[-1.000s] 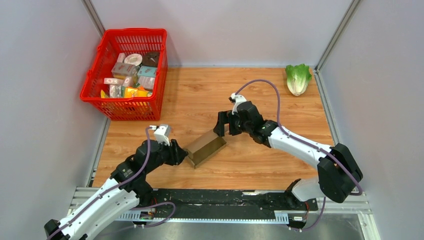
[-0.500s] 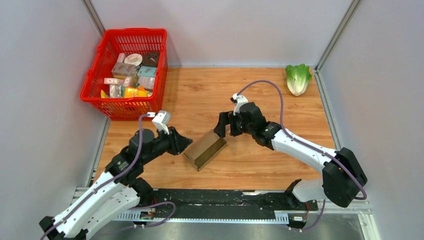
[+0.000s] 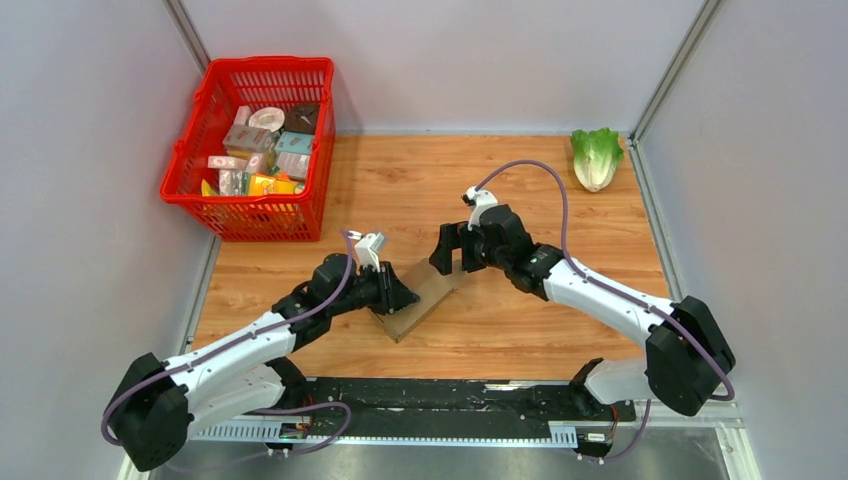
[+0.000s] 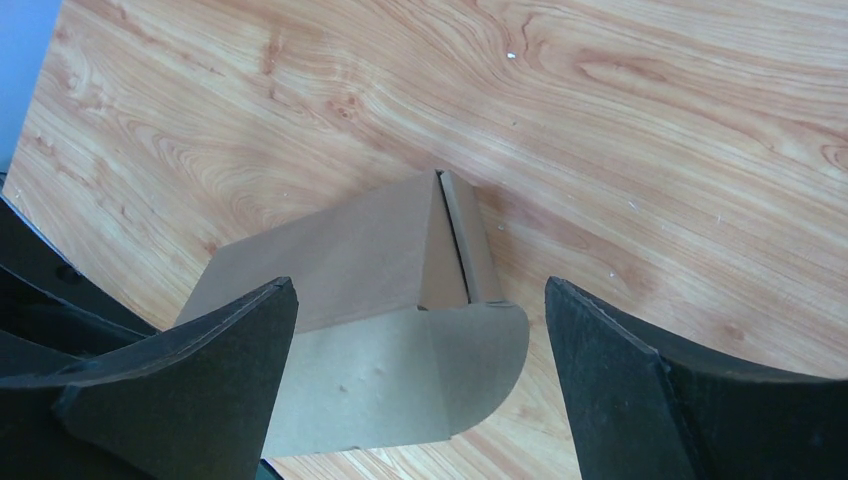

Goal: Fold the paper box

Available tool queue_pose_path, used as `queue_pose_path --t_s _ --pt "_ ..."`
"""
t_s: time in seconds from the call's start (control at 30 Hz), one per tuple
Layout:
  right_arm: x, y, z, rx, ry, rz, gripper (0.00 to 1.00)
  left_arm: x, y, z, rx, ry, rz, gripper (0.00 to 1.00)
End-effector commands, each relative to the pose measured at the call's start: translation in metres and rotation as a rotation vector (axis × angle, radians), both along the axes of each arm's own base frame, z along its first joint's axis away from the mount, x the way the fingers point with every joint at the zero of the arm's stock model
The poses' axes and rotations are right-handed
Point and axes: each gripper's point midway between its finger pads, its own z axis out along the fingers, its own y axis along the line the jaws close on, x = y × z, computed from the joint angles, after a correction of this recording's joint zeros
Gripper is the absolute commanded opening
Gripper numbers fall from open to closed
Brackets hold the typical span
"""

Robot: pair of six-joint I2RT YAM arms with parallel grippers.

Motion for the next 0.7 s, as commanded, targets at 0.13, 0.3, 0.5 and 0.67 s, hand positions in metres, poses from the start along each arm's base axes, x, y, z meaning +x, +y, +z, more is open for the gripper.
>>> queue_pose_path --t_s 0.13,0.3,0.5,0.67 --pt "0.007 0.002 -0.002 -0.021 -0.002 -0.010 0.96 -0.001 -0.010 -0.027 -0.030 0.012 0.006 0.25" --pt "0.005 0.003 -0.007 -0.046 0.020 0.003 0.96 -0.005 -0.006 -0.052 0.002 0.054 0.011 0.24" --pt "0.003 0.008 -0.014 -0.064 0.049 0.038 0.97 -0.010 -0.018 -0.017 -0.101 0.030 -0.039 0.41" --pt "0.000 0.012 -0.023 -0.063 0.081 0.057 0.96 -0.009 -0.015 0.017 -0.098 -0.011 -0.034 0.43"
